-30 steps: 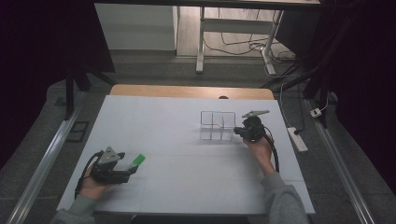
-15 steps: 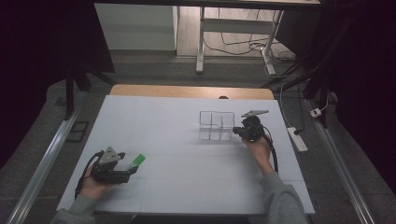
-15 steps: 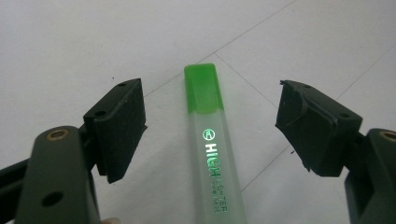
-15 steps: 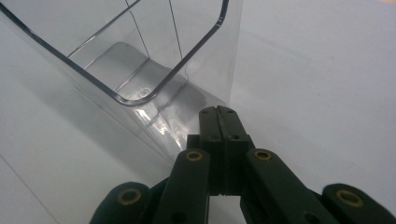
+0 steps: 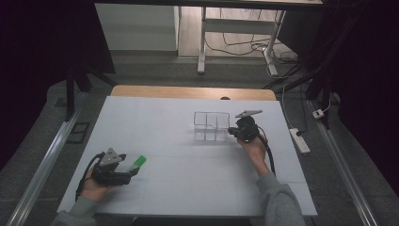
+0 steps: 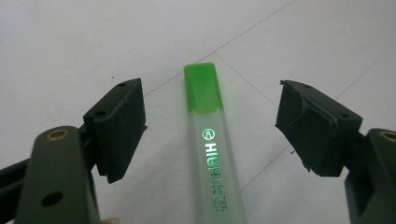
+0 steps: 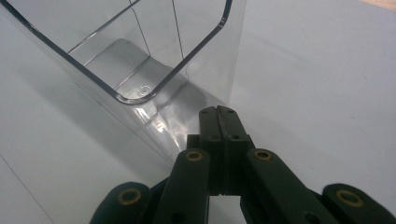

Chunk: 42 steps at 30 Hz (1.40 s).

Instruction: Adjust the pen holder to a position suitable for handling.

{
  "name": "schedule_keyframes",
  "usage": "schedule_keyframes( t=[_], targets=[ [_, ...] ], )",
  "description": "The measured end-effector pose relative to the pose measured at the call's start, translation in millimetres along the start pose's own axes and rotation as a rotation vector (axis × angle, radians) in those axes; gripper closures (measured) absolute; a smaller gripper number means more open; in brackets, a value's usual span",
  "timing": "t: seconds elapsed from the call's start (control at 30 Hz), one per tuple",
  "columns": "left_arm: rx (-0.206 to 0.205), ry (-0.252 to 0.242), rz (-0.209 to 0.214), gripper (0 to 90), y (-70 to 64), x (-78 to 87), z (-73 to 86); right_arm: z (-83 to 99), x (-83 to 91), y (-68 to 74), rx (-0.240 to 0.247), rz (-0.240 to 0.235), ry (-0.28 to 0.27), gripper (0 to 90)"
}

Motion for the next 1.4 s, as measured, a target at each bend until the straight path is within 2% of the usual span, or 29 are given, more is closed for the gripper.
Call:
schedule_keyframes(
  t=[0.8,1.4],
  targets=[
    [-0.004,0.003,0.004,23.5,-0.6,-0.3,0.3,-18.7,-21.1,29.9,0.048,-0.04,0.001,89.4],
    [-0.004,0.003,0.001,23.6,-0.2,0.0,0.4,-28.0,-31.6,43.7,0.07,-0.06,-0.004,89.4]
  ],
)
Point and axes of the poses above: each handheld gripper's, and its own axes: x roughly backward along the jaws, z roughly out of its underside, y roughly to its left, the point moved 6 cm from there along -x, roughly forward along the jaws, and after that the axes turned 4 degrees about x, right-handed, at the moved point
